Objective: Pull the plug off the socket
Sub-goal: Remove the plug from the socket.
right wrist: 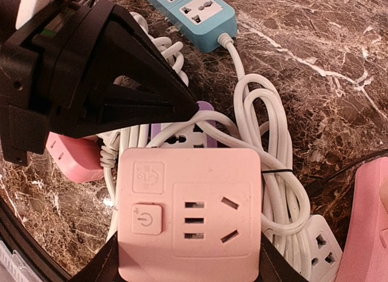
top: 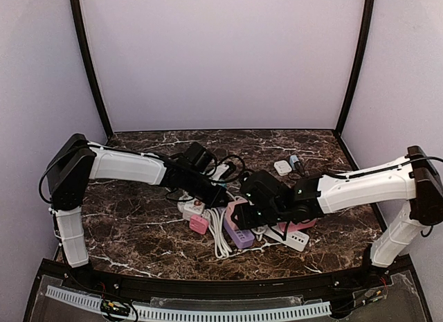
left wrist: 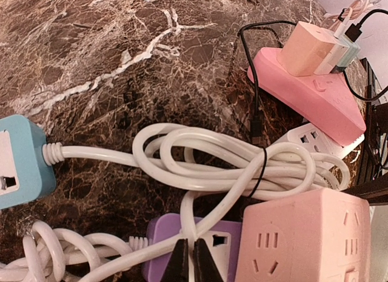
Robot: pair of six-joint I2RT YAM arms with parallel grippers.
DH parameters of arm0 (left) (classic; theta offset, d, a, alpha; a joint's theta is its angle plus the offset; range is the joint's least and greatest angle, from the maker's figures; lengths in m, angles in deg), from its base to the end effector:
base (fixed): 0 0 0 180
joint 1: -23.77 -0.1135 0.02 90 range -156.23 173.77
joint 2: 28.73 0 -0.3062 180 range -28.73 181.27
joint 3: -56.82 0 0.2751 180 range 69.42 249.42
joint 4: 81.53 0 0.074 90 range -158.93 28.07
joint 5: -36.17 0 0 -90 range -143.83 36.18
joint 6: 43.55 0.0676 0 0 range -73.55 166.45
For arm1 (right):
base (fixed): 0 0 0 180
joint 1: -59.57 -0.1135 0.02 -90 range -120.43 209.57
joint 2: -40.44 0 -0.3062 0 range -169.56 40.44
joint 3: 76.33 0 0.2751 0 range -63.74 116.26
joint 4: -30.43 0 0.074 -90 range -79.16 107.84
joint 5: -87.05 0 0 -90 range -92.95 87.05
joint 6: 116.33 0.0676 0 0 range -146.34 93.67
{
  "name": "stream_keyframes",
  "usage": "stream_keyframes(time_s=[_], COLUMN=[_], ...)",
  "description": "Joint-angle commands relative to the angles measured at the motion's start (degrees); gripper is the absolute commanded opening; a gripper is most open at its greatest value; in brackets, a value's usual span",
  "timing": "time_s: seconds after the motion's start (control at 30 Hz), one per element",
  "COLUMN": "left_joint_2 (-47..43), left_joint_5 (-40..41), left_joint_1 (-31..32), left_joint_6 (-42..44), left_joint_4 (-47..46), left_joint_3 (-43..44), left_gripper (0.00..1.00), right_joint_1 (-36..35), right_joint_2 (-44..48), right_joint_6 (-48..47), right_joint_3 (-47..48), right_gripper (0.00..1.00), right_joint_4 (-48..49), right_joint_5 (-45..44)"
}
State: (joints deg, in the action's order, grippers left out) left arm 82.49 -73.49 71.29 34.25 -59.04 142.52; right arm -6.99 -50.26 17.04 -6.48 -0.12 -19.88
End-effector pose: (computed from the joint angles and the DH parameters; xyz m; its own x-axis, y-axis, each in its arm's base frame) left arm 0.3014 -0.3629 0.1781 -0.6695 0.4365 -0.6010 0.7213 0.5752 -0.3858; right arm 0.1642 0.3292 0.2134 -0.7791 -0.1454 -0.6098 -0.3720 0.8902 0.2630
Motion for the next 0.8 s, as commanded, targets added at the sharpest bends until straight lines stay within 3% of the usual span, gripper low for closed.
stream_keyframes(time_s=[0.0,0.4,0.6,0.77], left_joint_2=[3.4,3.5,3.4,3.4], left_joint_5=[1.8,2.3,2.4,2.4], left_joint_1=[0.1,0.1,0.0,0.1], left_joint_6=[0.2,0.4,0.5,0.5], left_joint_4=[8.4,7.9,7.7,7.5], left_joint_3=[-2.6,-3.0,-3.0,-3.2], left_gripper=[0.04,0.04,0.03,0.03], right_joint_1=[3.1,11.2,10.7,6.8], right_joint_2=[2.0,3.1,4.5,5.1], right_joint_6=[2.1,7.6,5.7,1.6], right_joint_3=[2.0,-1.4,-2.8,-0.7], right_gripper=[0.0,0.0,0.0,0.0], right_joint_4=[-0.3,2.8,4.9,1.8], right_joint_5=[0.0,13.5,12.1,3.9])
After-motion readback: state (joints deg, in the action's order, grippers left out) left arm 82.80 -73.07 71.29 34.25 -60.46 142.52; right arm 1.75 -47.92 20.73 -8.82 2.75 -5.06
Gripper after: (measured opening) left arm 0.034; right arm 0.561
